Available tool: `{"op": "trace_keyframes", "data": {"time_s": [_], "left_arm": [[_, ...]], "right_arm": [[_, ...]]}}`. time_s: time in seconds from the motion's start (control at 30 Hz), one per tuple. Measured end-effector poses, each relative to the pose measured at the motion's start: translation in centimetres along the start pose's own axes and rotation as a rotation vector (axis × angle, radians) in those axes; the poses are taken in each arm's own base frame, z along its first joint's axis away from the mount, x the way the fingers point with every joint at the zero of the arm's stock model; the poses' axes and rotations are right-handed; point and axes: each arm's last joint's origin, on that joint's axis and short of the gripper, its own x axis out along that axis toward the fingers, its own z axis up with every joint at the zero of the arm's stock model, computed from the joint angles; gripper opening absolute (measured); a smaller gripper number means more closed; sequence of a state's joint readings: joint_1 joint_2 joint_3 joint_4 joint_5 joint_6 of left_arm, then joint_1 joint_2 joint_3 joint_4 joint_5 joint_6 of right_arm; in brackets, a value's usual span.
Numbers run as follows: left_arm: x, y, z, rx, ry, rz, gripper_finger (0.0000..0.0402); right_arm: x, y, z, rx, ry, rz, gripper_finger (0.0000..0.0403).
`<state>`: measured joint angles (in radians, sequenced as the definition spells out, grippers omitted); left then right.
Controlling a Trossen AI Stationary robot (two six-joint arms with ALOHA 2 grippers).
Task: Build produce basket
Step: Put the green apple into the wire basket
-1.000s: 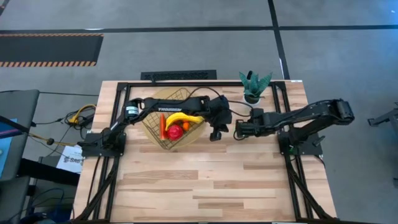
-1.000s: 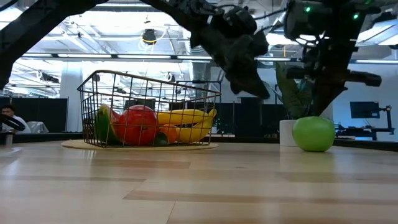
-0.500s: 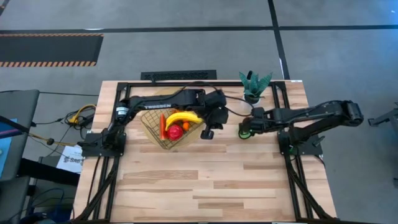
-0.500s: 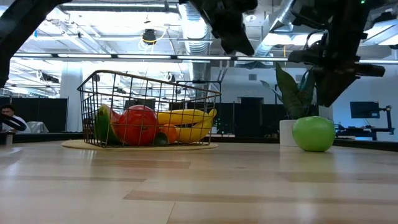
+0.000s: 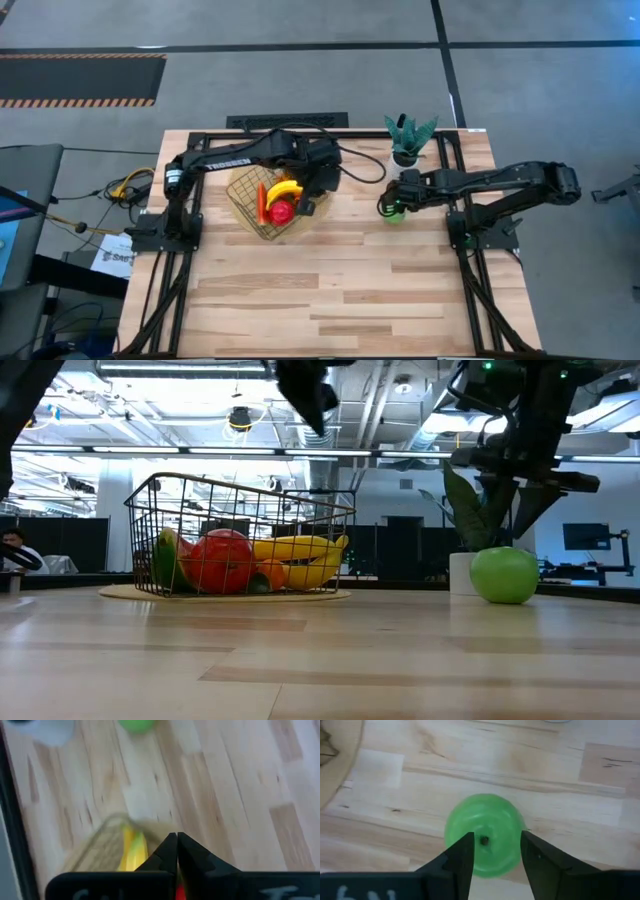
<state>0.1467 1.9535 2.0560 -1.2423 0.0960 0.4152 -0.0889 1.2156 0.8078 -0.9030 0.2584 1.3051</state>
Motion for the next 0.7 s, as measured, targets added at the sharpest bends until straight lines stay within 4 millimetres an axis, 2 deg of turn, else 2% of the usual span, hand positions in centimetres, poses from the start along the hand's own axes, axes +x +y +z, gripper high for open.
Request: {"op": "trace_keyframes", "data": {"time_s": [0.3,0.7], "left_arm": [[-5.0,-2.0,-4.0,-0.021,0.12,0.056,0.0],[-11.6,-5.9,-12.8,-0.227,0.062,0.297,0.0]], "right_arm": [[-0.1,0.7,0.0,0.005,-0.016,0.072,0.0167],[0.1,0.9,-0.2,0.003,0.009,0.072,0.0159]]}}
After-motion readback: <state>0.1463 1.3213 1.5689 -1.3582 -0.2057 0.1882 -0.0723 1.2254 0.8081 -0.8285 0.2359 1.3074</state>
